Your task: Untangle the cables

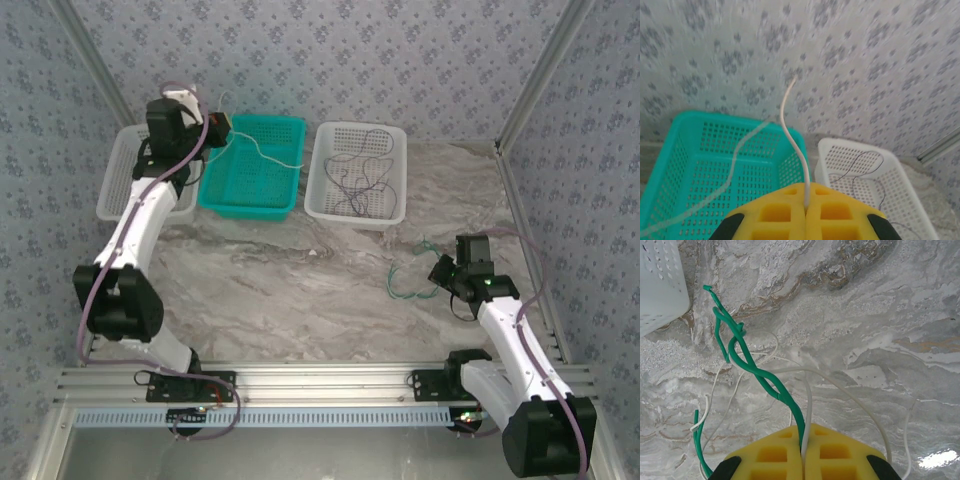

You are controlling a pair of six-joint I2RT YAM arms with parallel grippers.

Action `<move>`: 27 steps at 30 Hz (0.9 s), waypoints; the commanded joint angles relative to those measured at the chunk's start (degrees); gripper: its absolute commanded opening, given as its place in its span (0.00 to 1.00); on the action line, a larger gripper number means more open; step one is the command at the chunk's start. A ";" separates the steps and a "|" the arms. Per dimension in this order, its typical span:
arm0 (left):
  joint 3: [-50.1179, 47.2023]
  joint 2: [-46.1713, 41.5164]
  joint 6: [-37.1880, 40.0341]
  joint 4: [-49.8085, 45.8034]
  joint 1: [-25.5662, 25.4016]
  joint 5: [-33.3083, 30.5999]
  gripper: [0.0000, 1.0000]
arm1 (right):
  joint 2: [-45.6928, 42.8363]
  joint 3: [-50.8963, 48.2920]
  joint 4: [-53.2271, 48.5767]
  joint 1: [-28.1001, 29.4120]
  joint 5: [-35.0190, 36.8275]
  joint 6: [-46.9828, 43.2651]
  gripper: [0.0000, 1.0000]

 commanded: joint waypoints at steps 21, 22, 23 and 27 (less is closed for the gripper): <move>-15.25 -23.55 -0.53 1.98 -14.89 -3.68 0.56 | -7.37 4.13 1.29 -0.53 -13.07 -4.30 0.00; -17.24 -25.67 -0.01 2.77 -17.14 -3.37 0.57 | -8.51 5.07 1.04 -0.48 -14.29 -5.07 0.00; -18.98 -27.35 0.83 3.28 -19.28 -2.93 0.57 | -9.41 6.00 0.88 -0.48 -15.25 -5.74 0.00; -23.13 -31.54 3.63 3.54 -26.04 -2.35 0.57 | -12.62 10.36 0.14 -0.08 -18.98 -7.11 0.00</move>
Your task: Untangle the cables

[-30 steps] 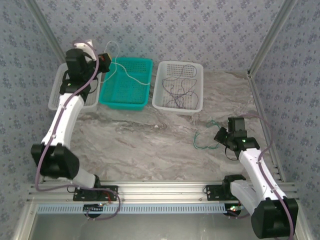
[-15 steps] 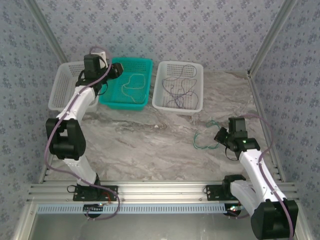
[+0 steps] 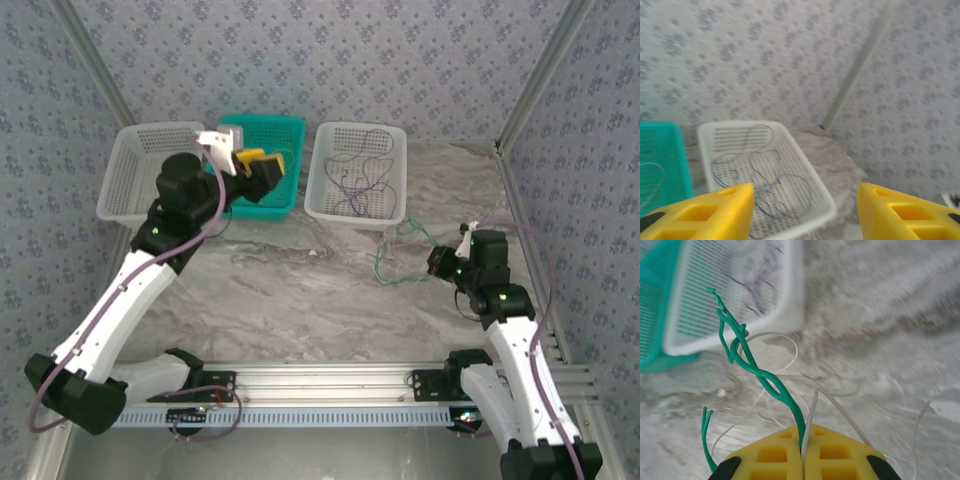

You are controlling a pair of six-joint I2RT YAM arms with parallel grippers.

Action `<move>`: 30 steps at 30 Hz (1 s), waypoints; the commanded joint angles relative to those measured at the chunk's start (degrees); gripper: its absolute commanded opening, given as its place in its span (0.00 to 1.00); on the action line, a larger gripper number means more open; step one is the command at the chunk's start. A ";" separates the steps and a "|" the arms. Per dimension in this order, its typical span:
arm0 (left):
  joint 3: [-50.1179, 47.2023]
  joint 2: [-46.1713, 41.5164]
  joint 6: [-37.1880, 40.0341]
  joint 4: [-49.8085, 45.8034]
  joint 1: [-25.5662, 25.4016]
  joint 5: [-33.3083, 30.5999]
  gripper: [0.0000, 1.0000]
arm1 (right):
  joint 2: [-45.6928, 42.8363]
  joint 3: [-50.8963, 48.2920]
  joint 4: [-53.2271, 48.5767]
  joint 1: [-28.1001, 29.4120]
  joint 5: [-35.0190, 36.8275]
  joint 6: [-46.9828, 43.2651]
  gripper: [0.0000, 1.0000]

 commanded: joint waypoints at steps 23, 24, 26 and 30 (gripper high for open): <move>-3.57 16.61 2.62 11.67 -11.41 33.96 0.66 | 0.24 10.10 15.41 18.70 -15.01 -5.21 0.00; -3.68 17.41 1.92 13.17 -11.66 34.20 0.66 | 0.27 9.84 16.28 18.96 -15.08 -4.78 0.00; -4.06 19.12 0.29 15.67 -11.98 34.01 0.63 | 0.40 9.80 16.69 19.60 -14.48 -4.47 0.00; -5.20 18.69 -0.52 17.42 -11.97 30.16 0.09 | 0.48 9.59 15.91 20.17 -13.57 -4.89 0.00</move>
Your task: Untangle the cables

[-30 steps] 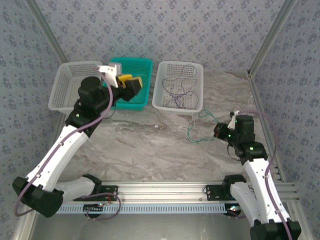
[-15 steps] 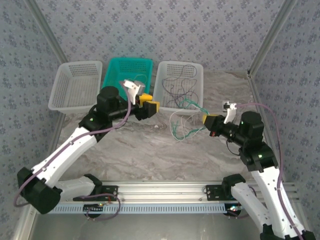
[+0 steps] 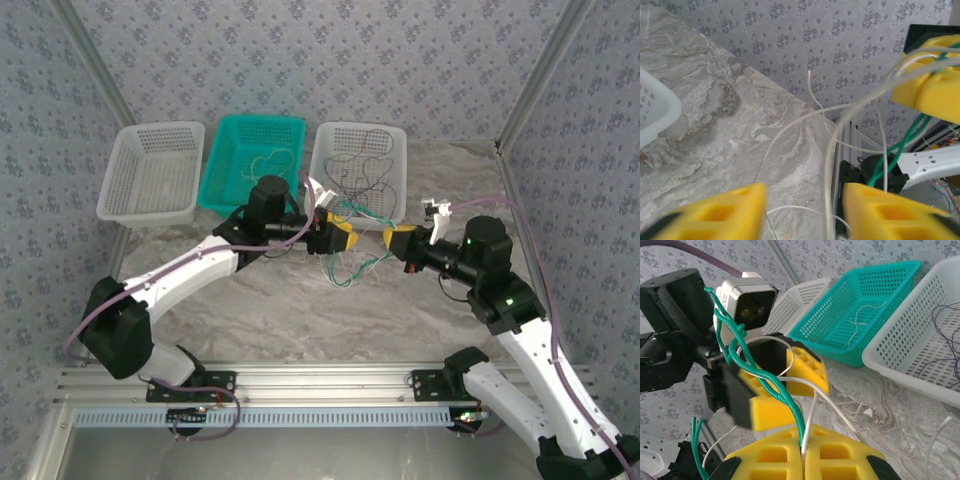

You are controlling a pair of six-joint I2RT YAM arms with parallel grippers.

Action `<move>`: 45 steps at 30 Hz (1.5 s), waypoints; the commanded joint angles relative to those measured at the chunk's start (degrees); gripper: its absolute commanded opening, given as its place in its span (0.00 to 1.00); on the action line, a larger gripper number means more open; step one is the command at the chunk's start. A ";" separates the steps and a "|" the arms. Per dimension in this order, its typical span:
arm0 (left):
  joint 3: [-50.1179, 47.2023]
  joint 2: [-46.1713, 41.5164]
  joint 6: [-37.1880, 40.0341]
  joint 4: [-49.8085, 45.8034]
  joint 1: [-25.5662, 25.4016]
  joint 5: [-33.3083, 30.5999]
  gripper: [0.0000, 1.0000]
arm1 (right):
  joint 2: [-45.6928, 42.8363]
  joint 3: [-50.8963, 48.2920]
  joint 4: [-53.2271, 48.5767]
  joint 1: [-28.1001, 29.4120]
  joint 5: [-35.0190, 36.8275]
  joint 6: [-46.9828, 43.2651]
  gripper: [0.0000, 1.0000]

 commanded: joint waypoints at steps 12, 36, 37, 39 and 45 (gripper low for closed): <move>-2.10 -13.70 -1.24 0.60 1.00 -19.08 0.00 | -2.90 -19.98 -1.66 0.63 10.36 4.02 0.09; -0.90 -37.68 -6.69 -20.19 13.65 -45.78 0.00 | -1.11 -31.02 -10.32 -8.17 35.59 25.68 0.15; -0.83 -39.17 -7.18 -21.90 16.11 -45.94 0.00 | -0.86 -30.67 -10.70 -8.98 35.81 25.69 0.15; -0.29 -41.58 -7.64 -25.15 20.51 -46.13 0.00 | -0.11 -29.61 -11.68 -10.66 36.07 25.80 0.15; 1.94 -43.39 -7.83 -28.07 27.40 -39.56 0.00 | 1.19 -27.80 -9.56 -13.31 32.78 24.83 0.15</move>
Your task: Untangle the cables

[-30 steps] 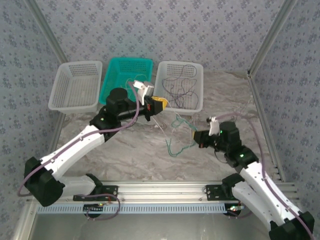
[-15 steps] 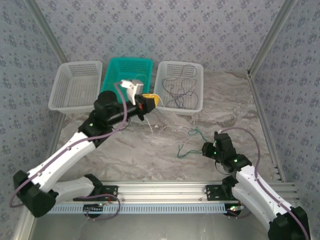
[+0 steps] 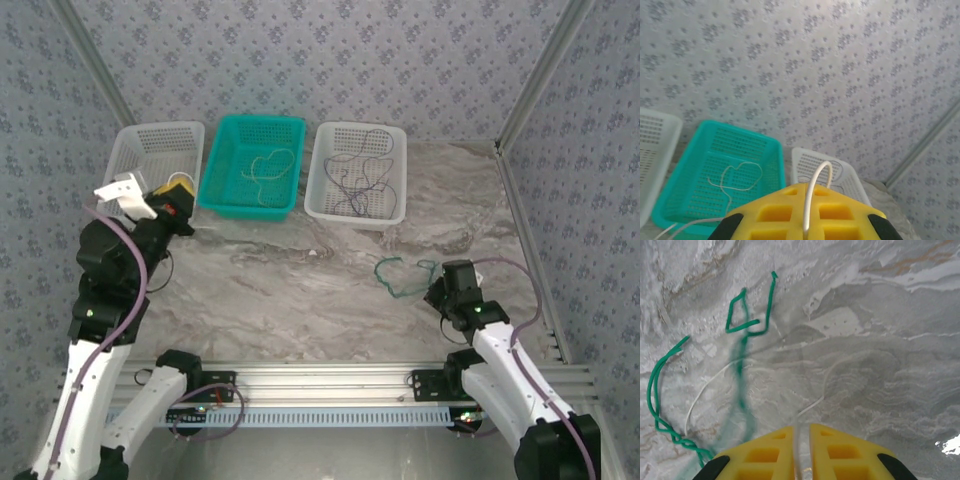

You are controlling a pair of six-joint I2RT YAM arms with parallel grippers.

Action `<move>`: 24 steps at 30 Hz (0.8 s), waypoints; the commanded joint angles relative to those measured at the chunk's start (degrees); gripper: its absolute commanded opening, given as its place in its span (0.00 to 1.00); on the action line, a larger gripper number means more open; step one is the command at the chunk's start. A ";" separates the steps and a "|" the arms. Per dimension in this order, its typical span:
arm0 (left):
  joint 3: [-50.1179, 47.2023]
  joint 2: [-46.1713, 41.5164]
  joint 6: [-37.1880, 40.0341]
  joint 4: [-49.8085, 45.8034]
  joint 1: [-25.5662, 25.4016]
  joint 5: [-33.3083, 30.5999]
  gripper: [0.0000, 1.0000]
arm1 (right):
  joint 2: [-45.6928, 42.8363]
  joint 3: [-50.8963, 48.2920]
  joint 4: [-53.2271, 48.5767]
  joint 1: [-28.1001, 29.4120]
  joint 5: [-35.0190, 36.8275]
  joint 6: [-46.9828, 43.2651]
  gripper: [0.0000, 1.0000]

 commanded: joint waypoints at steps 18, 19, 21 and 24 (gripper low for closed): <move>19.78 26.83 4.70 6.77 1.12 9.77 0.00 | -2.89 3.74 0.03 -0.68 -4.10 0.52 0.37; 21.03 29.04 5.10 8.01 1.15 9.94 0.00 | -2.89 3.83 -0.07 -0.64 -4.14 0.41 0.39; 23.91 33.19 6.55 9.96 1.29 10.34 0.00 | -2.92 3.90 -0.31 -0.69 -4.29 -0.04 0.40; 28.98 39.89 8.18 10.68 2.14 11.68 0.00 | -2.95 4.01 -0.58 -0.68 -4.33 -0.80 0.43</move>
